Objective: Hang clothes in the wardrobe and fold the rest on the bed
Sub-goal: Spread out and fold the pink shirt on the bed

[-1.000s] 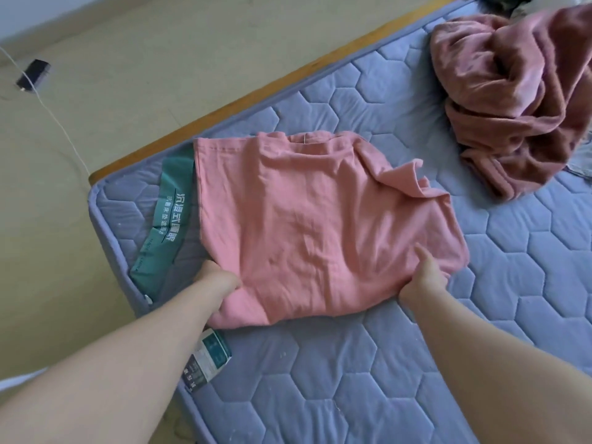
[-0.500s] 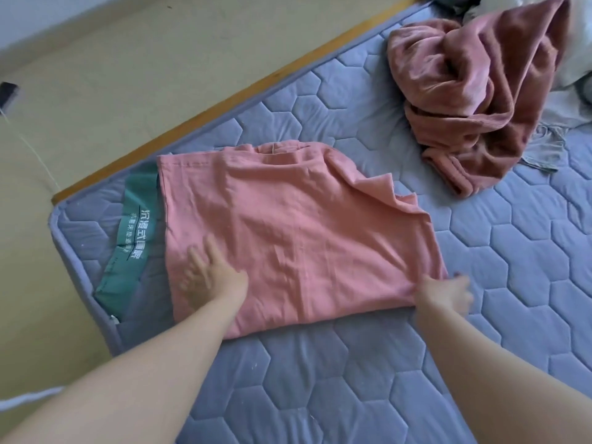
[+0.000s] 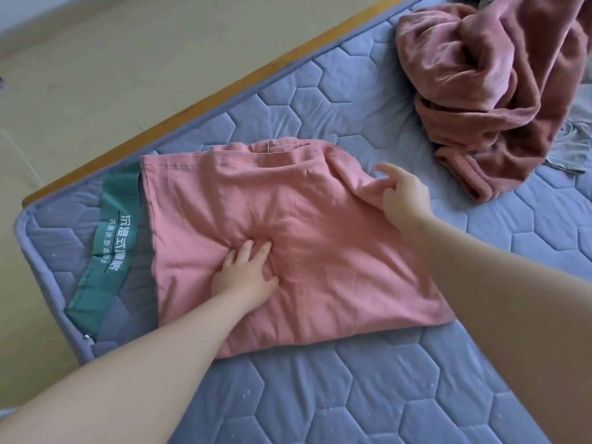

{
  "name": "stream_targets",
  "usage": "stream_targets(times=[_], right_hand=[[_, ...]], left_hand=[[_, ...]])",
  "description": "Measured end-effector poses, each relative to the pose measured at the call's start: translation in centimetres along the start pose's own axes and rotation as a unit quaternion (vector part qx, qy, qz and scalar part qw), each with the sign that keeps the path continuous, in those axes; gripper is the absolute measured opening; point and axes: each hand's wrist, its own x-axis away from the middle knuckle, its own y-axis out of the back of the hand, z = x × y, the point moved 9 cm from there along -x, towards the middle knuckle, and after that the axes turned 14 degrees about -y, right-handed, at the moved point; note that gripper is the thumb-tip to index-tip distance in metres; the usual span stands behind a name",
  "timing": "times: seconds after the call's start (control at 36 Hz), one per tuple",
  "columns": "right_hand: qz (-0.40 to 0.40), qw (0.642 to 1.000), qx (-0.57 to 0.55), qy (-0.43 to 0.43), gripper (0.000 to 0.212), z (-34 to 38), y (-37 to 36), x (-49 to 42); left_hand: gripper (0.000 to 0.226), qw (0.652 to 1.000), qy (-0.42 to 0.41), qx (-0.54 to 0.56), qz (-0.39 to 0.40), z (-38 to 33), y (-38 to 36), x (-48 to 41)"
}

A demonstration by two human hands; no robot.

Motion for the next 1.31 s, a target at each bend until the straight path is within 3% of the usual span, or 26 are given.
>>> stream_targets(times=[0.11, 0.19, 0.33, 0.53, 0.72, 0.78, 0.86, 0.94, 1.03, 1.14, 1.31], right_hand=[[-0.137, 0.99, 0.013, 0.02, 0.049, 0.6, 4.9, -0.7], [-0.176, 0.983, 0.06, -0.013, 0.053, 0.4, 7.8, -1.6], [-0.144, 0.974, 0.151, -0.091, 0.066, -2.1, 7.2, -1.5], [-0.055, 0.977, 0.202, -0.034, 0.052, -4.8, -1.7, 4.3], [-0.052, 0.975, 0.089, -0.199, 0.042, -11.4, -7.4, 14.1], [-0.055, 0.949, 0.01, -0.31, 0.04, -13.7, -8.2, 16.6], [-0.005, 0.851, -0.268, -0.452, 0.041, -16.3, -11.9, 19.1], [0.078, 0.765, -0.436, -0.468, 0.047, -15.2, -15.4, 20.0], [0.09, 0.707, -0.512, -0.48, 0.052, -14.3, -16.5, 19.6], [0.079, 0.658, -0.588, -0.464, 0.046, -13.7, -17.0, 19.0], [0.159, 0.651, -0.608, -0.425, 0.045, -12.7, -17.7, 19.0]], left_hand=[[0.071, 1.0, -0.002, 0.01, 0.019, 0.0, 0.0, -0.2], [0.071, 1.0, -0.003, 0.008, 0.03, 0.0, 0.1, -0.3], [0.07, 0.999, -0.004, -0.008, 0.032, -0.2, 0.2, 0.0], [0.07, 0.999, -0.01, -0.023, 0.025, -0.4, 0.2, 0.4], [0.067, 0.997, -0.047, -0.046, 0.03, -0.2, 0.8, 1.2], [0.066, 0.996, -0.059, -0.054, 0.035, 0.0, 0.6, 1.5], [0.066, 0.995, -0.07, -0.063, 0.043, 0.2, 0.4, 1.9], [0.066, 0.993, -0.082, -0.073, 0.051, 0.1, 0.1, 2.3], [0.067, 0.992, -0.087, -0.075, 0.059, 0.3, 0.0, 2.3], [0.066, 0.992, -0.088, -0.069, 0.064, 0.4, 0.4, 2.2], [0.065, 0.993, -0.084, -0.064, 0.06, -0.1, 0.8, 1.9]])
